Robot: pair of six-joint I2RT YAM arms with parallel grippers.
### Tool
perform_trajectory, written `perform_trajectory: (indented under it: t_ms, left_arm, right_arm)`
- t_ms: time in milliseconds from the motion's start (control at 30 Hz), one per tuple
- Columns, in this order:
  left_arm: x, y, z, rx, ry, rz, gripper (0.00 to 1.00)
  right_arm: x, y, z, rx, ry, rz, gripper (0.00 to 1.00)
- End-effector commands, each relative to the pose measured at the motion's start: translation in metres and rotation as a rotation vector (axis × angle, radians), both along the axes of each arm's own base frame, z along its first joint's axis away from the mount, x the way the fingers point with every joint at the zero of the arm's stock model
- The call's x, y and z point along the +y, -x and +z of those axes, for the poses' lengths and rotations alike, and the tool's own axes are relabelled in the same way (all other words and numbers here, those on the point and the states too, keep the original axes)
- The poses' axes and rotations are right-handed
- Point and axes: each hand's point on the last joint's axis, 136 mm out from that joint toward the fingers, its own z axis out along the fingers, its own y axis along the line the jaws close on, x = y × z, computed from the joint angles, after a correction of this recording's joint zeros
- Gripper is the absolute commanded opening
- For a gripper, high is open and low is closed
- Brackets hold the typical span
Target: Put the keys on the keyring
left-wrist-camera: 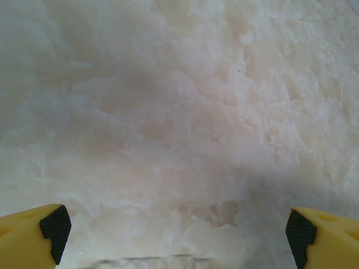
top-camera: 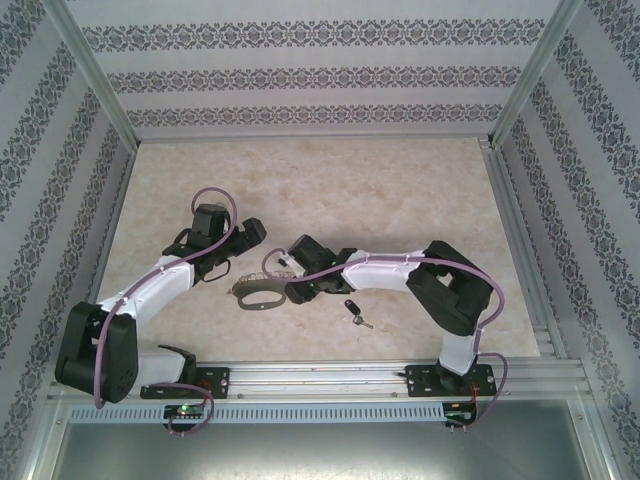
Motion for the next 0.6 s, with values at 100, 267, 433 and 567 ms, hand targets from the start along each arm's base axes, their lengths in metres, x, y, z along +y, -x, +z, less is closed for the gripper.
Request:
perform_trajectory:
  t_ms: [100, 267, 433, 567]
  left_arm:
    - [-0.006, -0.001, 0.005, 0.001, 0.022, -0.008, 1.0]
    - [-0.006, -0.002, 0.006, -0.002, 0.023, -0.007, 1.0]
    - [-0.007, -0.003, 0.006, 0.0, 0.025, -0.011, 1.0]
    - [-0.008, -0.004, 0.005, 0.001, 0.027, -0.012, 1.0]
  right_arm:
    - [-0.004, -0.01, -0.011, -0.021, 0.068, 0.021, 0.4]
    - [0.001, -0.014, -0.01, -0.028, 0.066, 0.025, 0.39]
    - [0.004, -0.019, -0.009, -0.038, 0.063, 0.021, 0.37]
    - [0.005, -0.022, -0.006, -0.047, 0.057, 0.02, 0.37]
